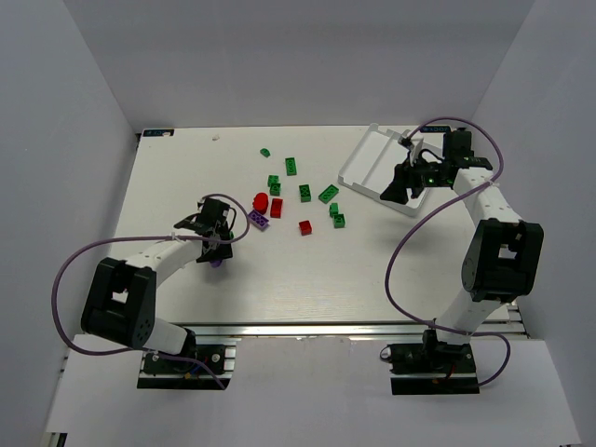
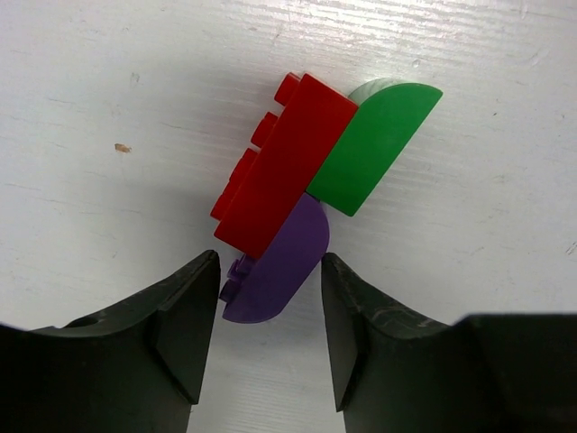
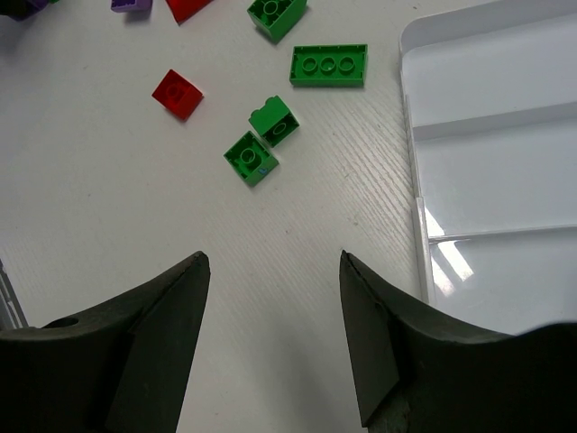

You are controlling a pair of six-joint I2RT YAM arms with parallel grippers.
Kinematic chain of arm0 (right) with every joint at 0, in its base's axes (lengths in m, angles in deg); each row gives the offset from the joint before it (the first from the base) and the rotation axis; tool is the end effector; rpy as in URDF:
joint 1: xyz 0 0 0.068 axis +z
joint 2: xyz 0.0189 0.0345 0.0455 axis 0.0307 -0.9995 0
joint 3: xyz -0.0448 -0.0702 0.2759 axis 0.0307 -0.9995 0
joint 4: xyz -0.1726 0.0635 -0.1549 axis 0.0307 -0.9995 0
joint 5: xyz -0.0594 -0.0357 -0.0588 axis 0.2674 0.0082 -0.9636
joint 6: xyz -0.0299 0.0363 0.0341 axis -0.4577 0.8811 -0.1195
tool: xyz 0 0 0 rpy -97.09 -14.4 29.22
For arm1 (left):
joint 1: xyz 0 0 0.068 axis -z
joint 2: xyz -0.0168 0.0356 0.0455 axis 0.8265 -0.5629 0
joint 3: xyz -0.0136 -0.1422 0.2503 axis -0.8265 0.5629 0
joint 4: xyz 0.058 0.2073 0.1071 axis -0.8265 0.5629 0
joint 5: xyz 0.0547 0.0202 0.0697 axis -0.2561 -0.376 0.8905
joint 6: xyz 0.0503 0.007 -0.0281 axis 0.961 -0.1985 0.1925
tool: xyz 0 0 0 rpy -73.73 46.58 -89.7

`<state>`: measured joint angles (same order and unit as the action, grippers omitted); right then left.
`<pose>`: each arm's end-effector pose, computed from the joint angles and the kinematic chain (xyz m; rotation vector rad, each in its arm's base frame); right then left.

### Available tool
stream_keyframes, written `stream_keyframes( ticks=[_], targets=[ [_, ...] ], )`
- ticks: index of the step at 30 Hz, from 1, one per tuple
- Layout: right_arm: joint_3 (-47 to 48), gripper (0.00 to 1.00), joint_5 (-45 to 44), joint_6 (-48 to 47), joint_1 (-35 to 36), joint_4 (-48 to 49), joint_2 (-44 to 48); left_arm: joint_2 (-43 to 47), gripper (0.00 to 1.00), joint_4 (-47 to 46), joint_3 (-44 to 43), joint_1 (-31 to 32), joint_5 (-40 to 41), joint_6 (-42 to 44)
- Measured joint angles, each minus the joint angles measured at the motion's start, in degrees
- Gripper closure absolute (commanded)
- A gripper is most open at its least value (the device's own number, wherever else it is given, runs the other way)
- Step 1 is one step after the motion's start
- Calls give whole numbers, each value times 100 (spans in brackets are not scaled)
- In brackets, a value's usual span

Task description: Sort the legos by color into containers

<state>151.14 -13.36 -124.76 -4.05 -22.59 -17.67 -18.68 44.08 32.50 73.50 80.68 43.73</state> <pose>0.3494 0.0180 0.2923 -0.9407 1.9945 0.7336 0.2274 -0.0610 0.1931 -0.2026 2.6800 0.1655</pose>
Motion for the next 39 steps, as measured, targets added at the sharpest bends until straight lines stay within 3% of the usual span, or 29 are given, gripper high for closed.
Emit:
stream_keyframes(
  ticks=[14, 26, 35, 39],
  targets=[
    [0, 35, 22, 7, 0, -24, 0, -125, 47, -299, 4, 44, 44, -205],
    [0, 35, 63, 42, -24, -31, 0, -111, 77, -546, 72, 111, 205, -262],
    [0, 36, 109, 39, -22, -46, 0, 345, 83, -573, 72, 114, -398, -275],
    [0, 41, 160, 96, -22, -68, 0, 820, 84, -682, 61, 111, -903, -356]
  ],
)
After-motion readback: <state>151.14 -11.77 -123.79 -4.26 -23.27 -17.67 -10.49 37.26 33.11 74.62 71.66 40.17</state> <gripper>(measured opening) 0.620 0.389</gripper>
